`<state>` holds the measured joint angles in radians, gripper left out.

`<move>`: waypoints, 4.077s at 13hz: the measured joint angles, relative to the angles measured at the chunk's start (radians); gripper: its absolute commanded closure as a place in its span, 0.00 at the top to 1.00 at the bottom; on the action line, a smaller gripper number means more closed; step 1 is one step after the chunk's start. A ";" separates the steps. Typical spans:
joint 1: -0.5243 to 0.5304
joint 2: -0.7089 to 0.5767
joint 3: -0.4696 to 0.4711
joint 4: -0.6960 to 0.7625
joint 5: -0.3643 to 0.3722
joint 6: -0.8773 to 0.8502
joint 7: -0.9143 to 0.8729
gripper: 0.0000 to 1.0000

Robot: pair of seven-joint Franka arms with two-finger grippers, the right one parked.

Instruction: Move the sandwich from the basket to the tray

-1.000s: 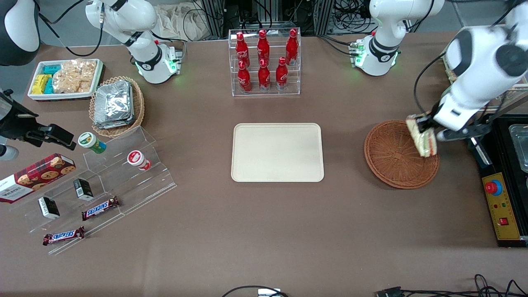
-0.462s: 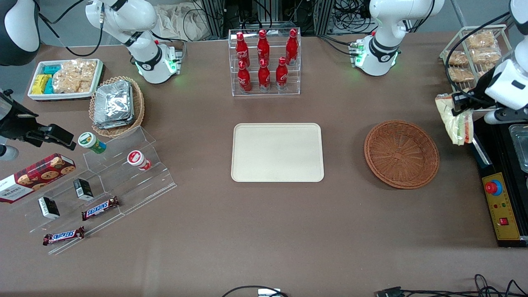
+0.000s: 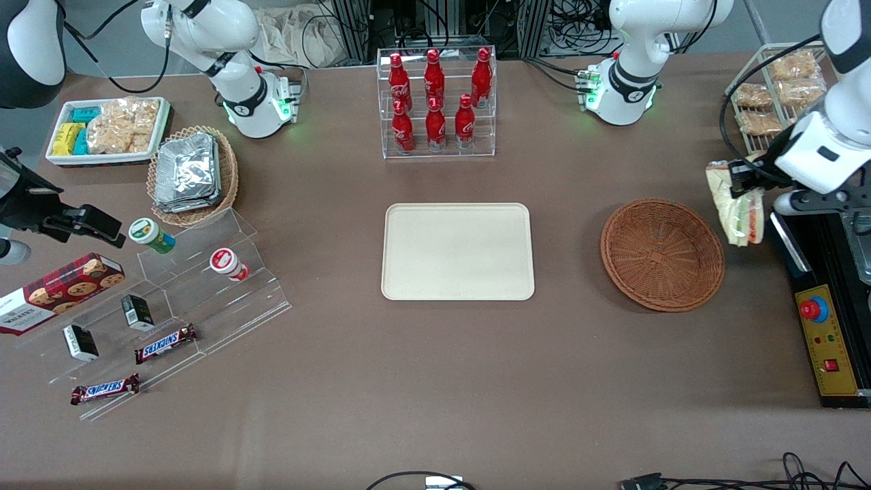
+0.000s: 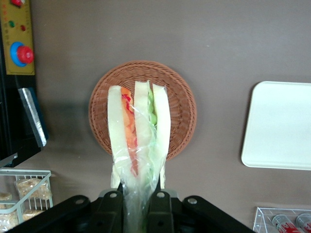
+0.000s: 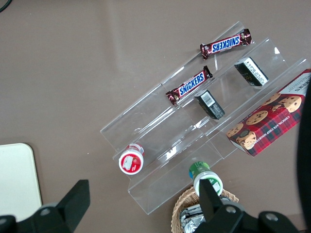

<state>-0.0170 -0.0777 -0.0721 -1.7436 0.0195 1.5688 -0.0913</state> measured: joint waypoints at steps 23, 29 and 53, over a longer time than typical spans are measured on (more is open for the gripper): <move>-0.076 0.575 -0.544 -0.234 0.349 0.711 -0.857 0.00; -0.076 0.623 -0.544 -0.235 0.397 0.739 -0.889 1.00; -0.034 0.019 -0.036 -0.017 0.048 0.095 -0.158 1.00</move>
<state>-0.0509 -0.0590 -0.1085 -1.7603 0.0673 1.6642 -0.2491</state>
